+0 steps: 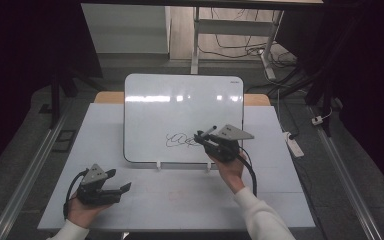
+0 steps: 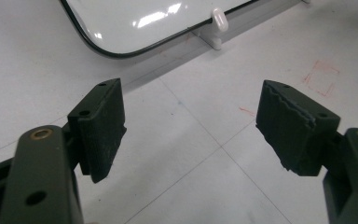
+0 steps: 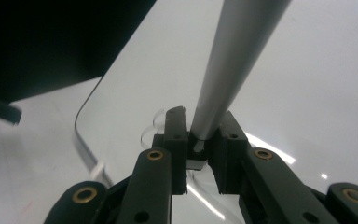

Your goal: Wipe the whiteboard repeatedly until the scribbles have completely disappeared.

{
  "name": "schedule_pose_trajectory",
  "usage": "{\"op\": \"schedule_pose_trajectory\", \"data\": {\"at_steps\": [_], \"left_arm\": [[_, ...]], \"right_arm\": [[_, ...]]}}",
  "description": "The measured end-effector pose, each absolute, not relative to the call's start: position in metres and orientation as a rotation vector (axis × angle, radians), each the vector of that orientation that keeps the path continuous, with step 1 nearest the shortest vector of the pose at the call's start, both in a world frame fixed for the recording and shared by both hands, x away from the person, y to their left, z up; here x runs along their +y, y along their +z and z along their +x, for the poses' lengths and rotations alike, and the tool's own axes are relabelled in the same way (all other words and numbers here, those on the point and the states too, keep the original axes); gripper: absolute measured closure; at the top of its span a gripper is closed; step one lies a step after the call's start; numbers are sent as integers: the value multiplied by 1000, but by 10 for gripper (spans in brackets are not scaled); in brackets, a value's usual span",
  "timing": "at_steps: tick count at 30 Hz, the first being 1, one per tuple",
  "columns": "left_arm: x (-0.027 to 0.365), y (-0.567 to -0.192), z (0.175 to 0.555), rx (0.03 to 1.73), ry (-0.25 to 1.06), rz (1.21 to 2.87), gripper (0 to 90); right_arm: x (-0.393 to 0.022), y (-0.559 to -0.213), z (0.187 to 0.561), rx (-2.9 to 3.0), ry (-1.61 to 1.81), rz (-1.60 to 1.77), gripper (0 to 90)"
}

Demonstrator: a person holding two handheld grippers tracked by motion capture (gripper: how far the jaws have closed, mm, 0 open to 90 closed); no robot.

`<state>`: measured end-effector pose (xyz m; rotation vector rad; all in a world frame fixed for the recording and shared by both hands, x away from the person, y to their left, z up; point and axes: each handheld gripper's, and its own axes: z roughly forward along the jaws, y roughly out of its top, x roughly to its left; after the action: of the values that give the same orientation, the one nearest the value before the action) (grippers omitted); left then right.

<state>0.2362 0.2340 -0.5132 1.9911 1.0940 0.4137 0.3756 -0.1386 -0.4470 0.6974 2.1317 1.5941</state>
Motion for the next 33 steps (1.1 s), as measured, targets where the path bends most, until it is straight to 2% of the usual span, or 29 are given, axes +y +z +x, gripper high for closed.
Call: {"op": "schedule_pose_trajectory", "data": {"at_steps": [6, 15, 18, 23, 25, 30, 33], "left_arm": [[233, -517, 237, 1083, 412, 2012, 243], [235, -518, 237, 1077, 415, 2016, 243], [235, -517, 236, 1074, 420, 2012, 243], [235, -517, 237, 1074, 423, 2010, 243], [235, -517, 236, 1076, 424, 2005, 243], [235, -517, 236, 1077, 424, 2006, 242], [235, -517, 237, 1080, 421, 2000, 242]], "right_arm": [[-91, -446, 412, 2165, 1535, 692, 776], [-44, -473, 410, 2318, 1476, 545, 776], [-43, -470, 410, 2308, 1436, 494, 776], [-50, -470, 412, 2262, 1500, 605, 777], [-42, -478, 403, 2335, 1432, 458, 777], [-58, -471, 415, 2228, 1533, 624, 778], [-47, -479, 404, 2309, 1483, 520, 778]]}}
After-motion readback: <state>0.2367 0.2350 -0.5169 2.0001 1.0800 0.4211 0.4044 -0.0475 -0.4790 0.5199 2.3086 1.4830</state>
